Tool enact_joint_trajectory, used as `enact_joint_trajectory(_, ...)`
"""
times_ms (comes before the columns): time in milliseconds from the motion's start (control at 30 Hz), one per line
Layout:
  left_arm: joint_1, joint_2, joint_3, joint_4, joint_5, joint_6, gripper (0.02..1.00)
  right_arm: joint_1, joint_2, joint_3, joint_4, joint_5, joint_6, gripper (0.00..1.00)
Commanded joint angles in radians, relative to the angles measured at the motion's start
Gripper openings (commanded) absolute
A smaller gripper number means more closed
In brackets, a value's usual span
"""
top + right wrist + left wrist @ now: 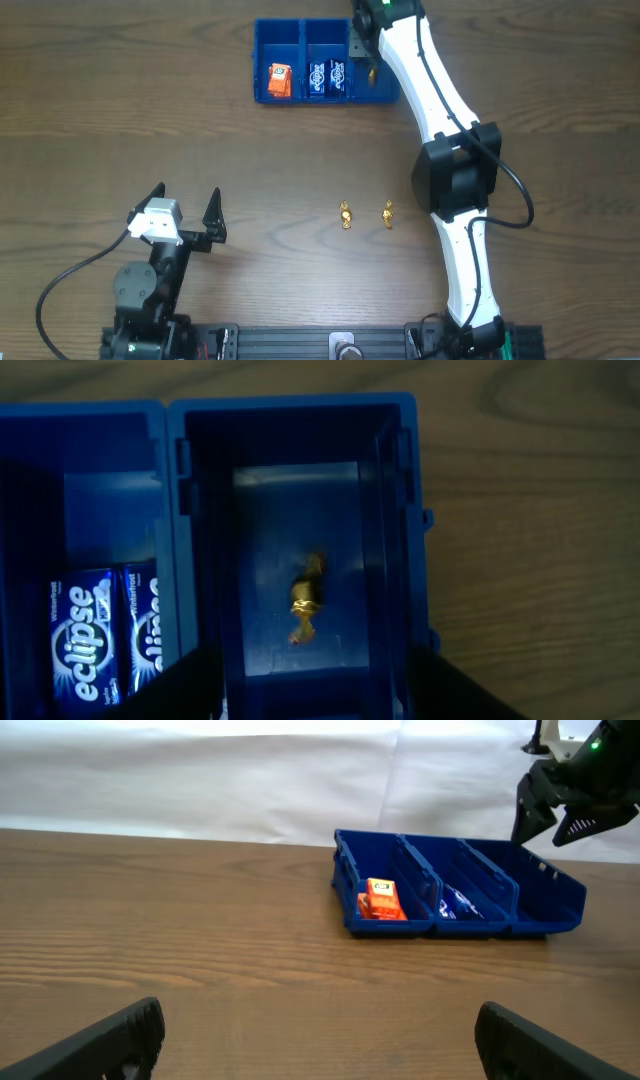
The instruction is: Sort Candies Into Trays
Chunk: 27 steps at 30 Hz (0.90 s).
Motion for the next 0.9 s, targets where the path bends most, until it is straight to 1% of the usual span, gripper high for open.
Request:
enact_joint_trajectory(33, 0.003, -0.005, -0.019, -0.034, 0.015, 0.006, 0.998, 0.024, -0.08, 0.001, -0.032, 0.0, 0.0, 0.654)
enact_joint_trajectory(233, 0.003, -0.005, -0.019, -0.034, 0.015, 0.006, 0.996, 0.071, -0.205, 0.0, -0.124, -0.006, 0.0, 0.658)
enact_joint_trajectory(333, 0.003, -0.005, -0.019, -0.034, 0.015, 0.006, 0.998, 0.087, -0.299, -0.035, -0.124, -0.003, -0.01, 0.658)
enact_joint_trajectory(400, 0.003, -0.005, -0.019, -0.034, 0.015, 0.006, 0.998, 0.095, -0.397, -0.134, -0.064, -0.001, -0.024, 0.66)
enact_joint_trajectory(500, 0.003, -0.005, -0.019, -0.034, 0.015, 0.006, 0.998, 0.103, -0.591, -0.406, 0.057, -0.007, -0.014, 0.665)
enact_joint_trajectory(600, 0.003, -0.005, -0.019, -0.034, 0.015, 0.006, 0.998, 0.126, -0.723, -0.64, 0.09, -0.047, 0.029, 0.671)
enact_joint_trajectory(667, 0.003, -0.005, -0.019, -0.034, 0.015, 0.006, 0.998, 0.164, -0.779, -0.791, 0.084, -0.089, 0.094, 0.689)
enact_joint_trajectory(733, 0.003, -0.005, -0.019, -0.034, 0.015, 0.006, 0.998, 0.211, -0.794, -0.911, 0.078, -0.136, 0.158, 0.695)
enact_joint_trajectory(833, 0.003, -0.005, -0.019, -0.034, 0.015, 0.006, 0.998, 0.275, -0.79, -1.06, 0.117, -0.18, 0.235, 0.7)
enact_joint_trajectory(900, 0.003, -0.005, -0.019, -0.034, 0.015, 0.006, 0.998, 0.309, -0.783, -1.131, 0.142, -0.192, 0.278, 0.7)
